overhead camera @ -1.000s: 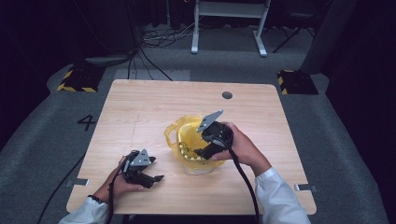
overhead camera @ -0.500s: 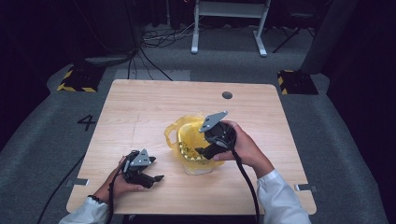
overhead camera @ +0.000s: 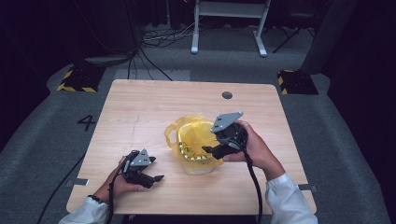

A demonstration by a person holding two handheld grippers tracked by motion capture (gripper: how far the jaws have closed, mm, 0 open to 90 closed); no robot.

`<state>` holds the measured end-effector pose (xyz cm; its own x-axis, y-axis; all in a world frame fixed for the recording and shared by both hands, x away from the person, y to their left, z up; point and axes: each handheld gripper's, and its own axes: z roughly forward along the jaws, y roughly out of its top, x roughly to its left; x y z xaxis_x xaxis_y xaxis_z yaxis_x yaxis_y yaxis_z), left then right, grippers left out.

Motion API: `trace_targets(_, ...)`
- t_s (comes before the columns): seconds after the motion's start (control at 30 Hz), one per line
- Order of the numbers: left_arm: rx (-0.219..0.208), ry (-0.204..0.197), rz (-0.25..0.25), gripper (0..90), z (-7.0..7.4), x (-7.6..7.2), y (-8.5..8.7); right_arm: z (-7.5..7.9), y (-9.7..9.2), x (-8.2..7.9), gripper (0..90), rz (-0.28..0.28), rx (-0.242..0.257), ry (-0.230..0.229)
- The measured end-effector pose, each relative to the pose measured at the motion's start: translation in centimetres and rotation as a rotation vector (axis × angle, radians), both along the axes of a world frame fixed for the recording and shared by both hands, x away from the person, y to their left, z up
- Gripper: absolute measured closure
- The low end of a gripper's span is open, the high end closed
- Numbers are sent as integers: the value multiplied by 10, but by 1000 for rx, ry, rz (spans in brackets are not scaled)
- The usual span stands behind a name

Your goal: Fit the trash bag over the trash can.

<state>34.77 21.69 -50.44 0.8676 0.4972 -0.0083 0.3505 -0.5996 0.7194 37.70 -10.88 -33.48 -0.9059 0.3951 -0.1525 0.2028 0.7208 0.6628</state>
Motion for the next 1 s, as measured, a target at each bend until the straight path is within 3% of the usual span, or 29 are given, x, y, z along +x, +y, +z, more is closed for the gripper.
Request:
trace_targets(0.47, -1, 0, 1, 211, 0, 0, 0, 2, -32, -9, 310, -42, 56, -22)
trace_targets(1.0, 0, 0, 0, 211, 0, 0, 0, -10, -56, -25, 307, -73, 57, -41)
